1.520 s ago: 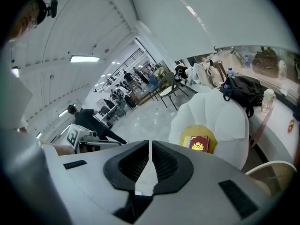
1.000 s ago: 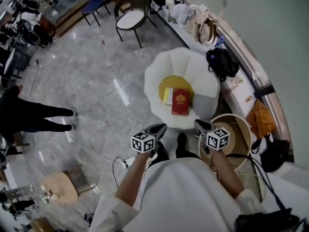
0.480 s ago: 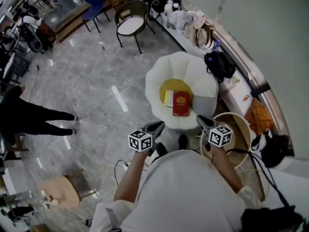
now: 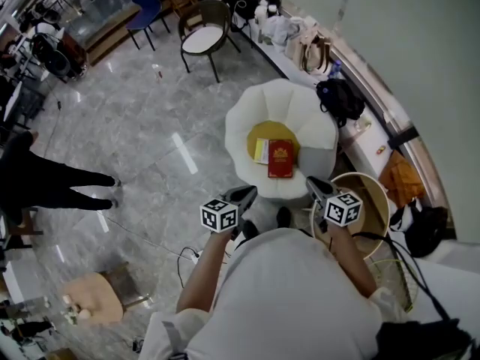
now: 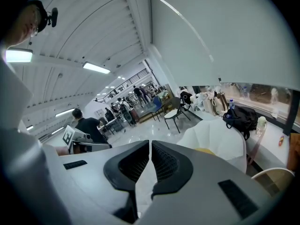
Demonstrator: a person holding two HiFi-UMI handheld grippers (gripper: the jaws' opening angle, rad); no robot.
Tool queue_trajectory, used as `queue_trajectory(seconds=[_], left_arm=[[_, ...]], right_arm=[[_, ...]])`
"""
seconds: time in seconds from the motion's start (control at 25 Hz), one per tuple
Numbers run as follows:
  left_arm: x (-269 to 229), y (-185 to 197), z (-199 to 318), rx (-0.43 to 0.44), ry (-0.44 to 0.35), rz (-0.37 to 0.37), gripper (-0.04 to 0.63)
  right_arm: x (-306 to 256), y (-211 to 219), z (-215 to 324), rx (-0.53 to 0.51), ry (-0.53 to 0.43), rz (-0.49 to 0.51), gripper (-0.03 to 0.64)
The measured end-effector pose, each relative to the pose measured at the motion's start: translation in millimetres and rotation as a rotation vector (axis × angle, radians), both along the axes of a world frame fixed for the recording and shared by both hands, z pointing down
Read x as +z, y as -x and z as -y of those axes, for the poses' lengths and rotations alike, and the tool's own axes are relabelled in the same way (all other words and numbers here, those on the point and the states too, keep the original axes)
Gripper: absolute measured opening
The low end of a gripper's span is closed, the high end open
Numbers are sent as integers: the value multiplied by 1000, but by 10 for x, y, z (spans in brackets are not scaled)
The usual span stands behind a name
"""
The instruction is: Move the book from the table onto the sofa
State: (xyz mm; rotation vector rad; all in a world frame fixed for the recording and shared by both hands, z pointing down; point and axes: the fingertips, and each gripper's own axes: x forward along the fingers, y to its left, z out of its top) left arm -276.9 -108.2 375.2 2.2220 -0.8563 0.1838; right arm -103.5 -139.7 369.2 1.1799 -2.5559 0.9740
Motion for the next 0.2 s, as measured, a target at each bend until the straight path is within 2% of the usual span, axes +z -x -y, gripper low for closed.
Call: queue_trajectory(seconds=[0.2], left_arm=[[-28, -34, 14, 9, 1, -6, 2]], right_arm=[[-25, -12, 4, -2, -4, -2, 44]])
